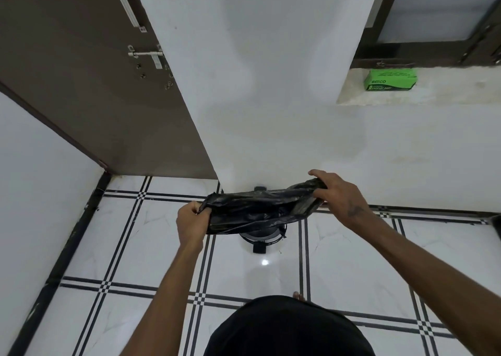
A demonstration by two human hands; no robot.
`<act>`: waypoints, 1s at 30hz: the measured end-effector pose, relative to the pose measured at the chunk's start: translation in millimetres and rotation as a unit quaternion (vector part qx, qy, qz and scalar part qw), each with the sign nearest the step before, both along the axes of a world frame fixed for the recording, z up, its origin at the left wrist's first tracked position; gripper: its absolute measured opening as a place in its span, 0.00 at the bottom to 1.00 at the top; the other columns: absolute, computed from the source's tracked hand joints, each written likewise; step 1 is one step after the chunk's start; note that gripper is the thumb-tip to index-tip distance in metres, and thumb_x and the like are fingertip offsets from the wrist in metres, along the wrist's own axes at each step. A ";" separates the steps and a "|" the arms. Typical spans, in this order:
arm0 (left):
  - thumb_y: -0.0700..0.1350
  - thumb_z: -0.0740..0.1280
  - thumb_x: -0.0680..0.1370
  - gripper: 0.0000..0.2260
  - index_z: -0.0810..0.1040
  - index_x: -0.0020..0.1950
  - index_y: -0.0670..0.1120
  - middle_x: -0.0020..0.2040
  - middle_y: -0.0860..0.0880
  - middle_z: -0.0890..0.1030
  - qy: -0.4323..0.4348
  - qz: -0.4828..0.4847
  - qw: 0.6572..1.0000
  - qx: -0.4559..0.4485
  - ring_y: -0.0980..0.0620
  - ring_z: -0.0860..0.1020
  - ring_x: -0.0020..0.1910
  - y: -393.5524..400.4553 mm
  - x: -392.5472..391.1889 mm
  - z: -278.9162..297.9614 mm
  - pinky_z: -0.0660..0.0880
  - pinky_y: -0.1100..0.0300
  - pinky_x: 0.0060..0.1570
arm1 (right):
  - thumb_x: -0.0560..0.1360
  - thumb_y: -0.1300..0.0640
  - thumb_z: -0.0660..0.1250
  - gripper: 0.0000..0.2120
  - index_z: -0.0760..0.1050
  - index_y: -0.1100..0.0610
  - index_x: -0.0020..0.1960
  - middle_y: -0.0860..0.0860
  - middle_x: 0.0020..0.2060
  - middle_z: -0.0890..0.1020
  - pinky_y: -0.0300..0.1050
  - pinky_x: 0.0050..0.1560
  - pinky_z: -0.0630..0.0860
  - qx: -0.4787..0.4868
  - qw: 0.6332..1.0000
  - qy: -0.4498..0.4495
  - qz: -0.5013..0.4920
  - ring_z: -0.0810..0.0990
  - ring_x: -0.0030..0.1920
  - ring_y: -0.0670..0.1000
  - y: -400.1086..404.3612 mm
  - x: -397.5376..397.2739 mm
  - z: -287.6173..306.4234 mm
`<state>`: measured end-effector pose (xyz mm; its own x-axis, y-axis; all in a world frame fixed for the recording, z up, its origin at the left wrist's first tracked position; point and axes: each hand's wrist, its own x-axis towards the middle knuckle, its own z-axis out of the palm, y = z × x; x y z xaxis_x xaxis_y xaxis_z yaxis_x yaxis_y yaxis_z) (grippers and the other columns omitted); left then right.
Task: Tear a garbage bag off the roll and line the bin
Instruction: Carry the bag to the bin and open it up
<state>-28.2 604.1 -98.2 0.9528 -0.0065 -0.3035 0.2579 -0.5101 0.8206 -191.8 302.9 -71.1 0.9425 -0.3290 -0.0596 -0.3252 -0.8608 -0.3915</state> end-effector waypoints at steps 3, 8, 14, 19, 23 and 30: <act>0.36 0.66 0.72 0.13 0.66 0.32 0.45 0.30 0.48 0.68 -0.009 0.013 1.000 0.018 0.50 0.65 0.31 10.3 2.3 0.3 0.62 0.58 0.32 | 0.72 0.64 0.66 0.12 0.80 0.55 0.54 0.51 0.72 0.69 0.49 0.47 0.78 -0.176 0.981 0.052 0.061 0.74 0.61 0.56 -19.2 -4.2 -21.2; 0.33 0.63 0.70 0.11 0.67 0.34 0.47 0.28 0.47 0.80 0.023 -0.029 0.999 0.008 0.44 0.82 0.30 9.8 -6.9 4.8 0.74 0.55 0.34 | 0.72 0.66 0.61 0.14 0.79 0.57 0.53 0.51 0.56 0.79 0.46 0.42 0.75 -0.104 0.985 -0.013 -0.135 0.80 0.47 0.57 -16.2 0.8 -29.1; 0.33 0.66 0.77 0.14 0.67 0.35 0.45 0.32 0.46 0.74 0.174 -0.026 0.973 -0.149 0.54 0.76 0.30 -11.9 -24.1 10.5 0.80 0.64 0.33 | 0.71 0.55 0.63 0.10 0.76 0.61 0.37 0.55 0.33 0.81 0.43 0.34 0.69 0.153 0.897 -0.066 -0.409 0.79 0.34 0.57 2.6 21.3 -27.0; 0.33 0.58 0.81 0.08 0.77 0.51 0.40 0.43 0.43 0.84 0.316 -0.009 0.887 -0.337 0.51 0.84 0.38 -13.2 -20.5 15.9 0.81 0.62 0.34 | 0.72 0.66 0.64 0.06 0.75 0.64 0.48 0.58 0.54 0.76 0.47 0.42 0.74 0.128 0.913 -0.097 -0.375 0.77 0.43 0.57 -9.1 18.0 -50.9; 0.34 0.54 0.83 0.11 0.77 0.49 0.37 0.33 0.44 0.85 0.335 0.145 0.824 -0.434 0.52 0.84 0.30 -10.5 -6.4 21.1 0.80 0.62 0.29 | 0.72 0.69 0.62 0.17 0.71 0.63 0.61 0.54 0.64 0.69 0.51 0.51 0.76 0.100 0.964 -0.003 -0.247 0.77 0.51 0.60 -20.5 -1.5 -65.6; 0.38 0.66 0.77 0.03 0.78 0.46 0.43 0.42 0.45 0.81 0.237 0.180 0.906 -0.301 0.49 0.79 0.39 -20.6 -1.5 11.4 0.80 0.58 0.36 | 0.71 0.63 0.64 0.16 0.73 0.57 0.58 0.55 0.57 0.77 0.46 0.42 0.72 0.062 0.976 0.109 -0.181 0.80 0.50 0.60 -14.3 -14.2 -79.0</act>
<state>-29.6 583.5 -86.8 0.6896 -0.0213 -0.7239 0.7148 0.1811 0.6755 -206.0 288.7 -150.1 0.7271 -0.6147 -0.3059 -0.6855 -0.6251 -0.3733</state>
